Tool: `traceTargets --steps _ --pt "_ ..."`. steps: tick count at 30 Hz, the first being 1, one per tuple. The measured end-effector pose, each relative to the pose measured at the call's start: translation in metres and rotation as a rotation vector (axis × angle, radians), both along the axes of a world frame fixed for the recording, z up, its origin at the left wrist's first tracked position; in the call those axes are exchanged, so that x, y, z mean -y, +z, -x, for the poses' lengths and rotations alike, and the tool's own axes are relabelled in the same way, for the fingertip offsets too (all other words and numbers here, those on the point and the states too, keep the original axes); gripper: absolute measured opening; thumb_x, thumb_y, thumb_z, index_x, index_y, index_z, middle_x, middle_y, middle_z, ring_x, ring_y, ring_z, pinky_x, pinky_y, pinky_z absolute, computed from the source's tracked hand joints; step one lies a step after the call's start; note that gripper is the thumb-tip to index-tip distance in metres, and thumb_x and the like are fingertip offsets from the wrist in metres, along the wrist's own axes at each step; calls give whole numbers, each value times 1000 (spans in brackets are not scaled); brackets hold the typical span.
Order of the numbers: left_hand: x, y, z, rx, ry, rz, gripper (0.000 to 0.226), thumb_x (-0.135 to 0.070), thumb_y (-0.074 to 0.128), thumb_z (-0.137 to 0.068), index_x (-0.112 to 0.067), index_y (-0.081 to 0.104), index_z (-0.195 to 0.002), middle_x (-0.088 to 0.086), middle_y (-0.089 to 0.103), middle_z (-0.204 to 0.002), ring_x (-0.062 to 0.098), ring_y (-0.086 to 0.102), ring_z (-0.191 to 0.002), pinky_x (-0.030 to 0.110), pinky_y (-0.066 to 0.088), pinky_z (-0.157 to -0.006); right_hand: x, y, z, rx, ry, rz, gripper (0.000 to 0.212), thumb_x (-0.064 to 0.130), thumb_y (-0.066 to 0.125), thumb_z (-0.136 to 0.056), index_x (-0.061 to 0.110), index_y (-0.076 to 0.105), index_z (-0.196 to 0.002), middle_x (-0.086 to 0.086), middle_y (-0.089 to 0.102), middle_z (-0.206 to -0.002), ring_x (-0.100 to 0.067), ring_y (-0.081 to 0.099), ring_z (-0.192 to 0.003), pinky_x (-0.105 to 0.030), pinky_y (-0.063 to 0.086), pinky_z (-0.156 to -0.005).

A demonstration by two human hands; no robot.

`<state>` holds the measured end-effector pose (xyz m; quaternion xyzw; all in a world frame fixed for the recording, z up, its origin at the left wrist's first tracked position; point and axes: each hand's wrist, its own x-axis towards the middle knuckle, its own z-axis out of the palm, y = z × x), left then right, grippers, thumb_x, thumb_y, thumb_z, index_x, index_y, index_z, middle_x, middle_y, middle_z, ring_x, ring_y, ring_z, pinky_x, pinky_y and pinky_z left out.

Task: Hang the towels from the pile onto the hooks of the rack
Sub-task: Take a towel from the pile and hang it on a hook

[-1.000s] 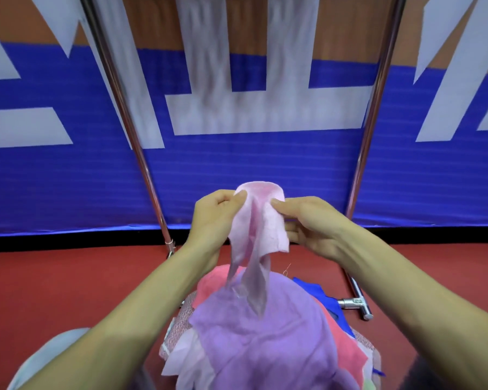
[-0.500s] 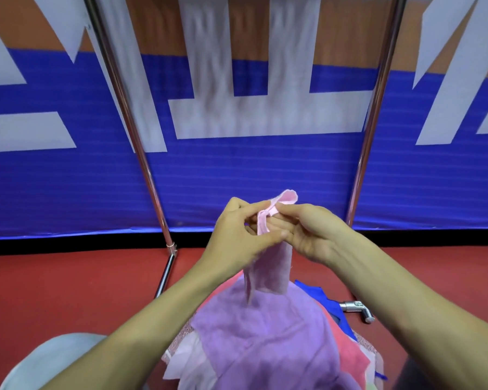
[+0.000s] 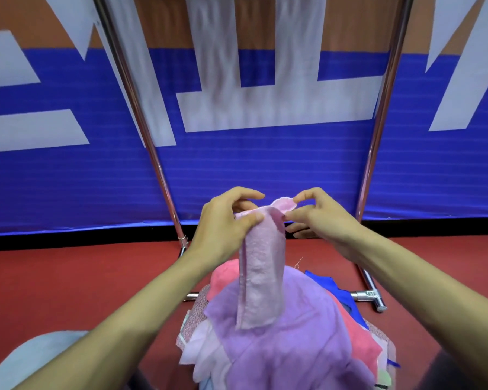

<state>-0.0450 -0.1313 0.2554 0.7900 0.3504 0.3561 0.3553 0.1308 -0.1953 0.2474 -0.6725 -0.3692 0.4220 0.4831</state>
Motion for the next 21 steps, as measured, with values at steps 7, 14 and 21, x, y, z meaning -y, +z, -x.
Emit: traceTargets --steps 7,14,21 --pt "-7 2 0 -3 2 -11 36 -2 72 -77 -24 68 -106 -10 74 -79 0 67 -78 22 53 -80 -4 -18 -4 781 299 -38 20 11 64 -86 25 65 -101 5 60 -91 -9 54 -77 -21 41 -68" --pt "-11 4 10 -94 -12 -82 45 6 65 -78 -25 68 -110 -12 74 -84 -4 65 -84 11 46 -82 -6 -24 -14 976 373 -38 10 28 64 -89 23 65 -81 -3 61 -95 -15 53 -93 -33 46 -82" --pt "-25 -3 18 -370 34 -299 34 0 56 -89 -12 64 -120 4 70 -112 17 61 -110 23 44 -96 -2 -9 -17 836 161 -154 12 26 74 -82 20 65 -76 6 71 -72 -9 64 -70 -13 44 -64"
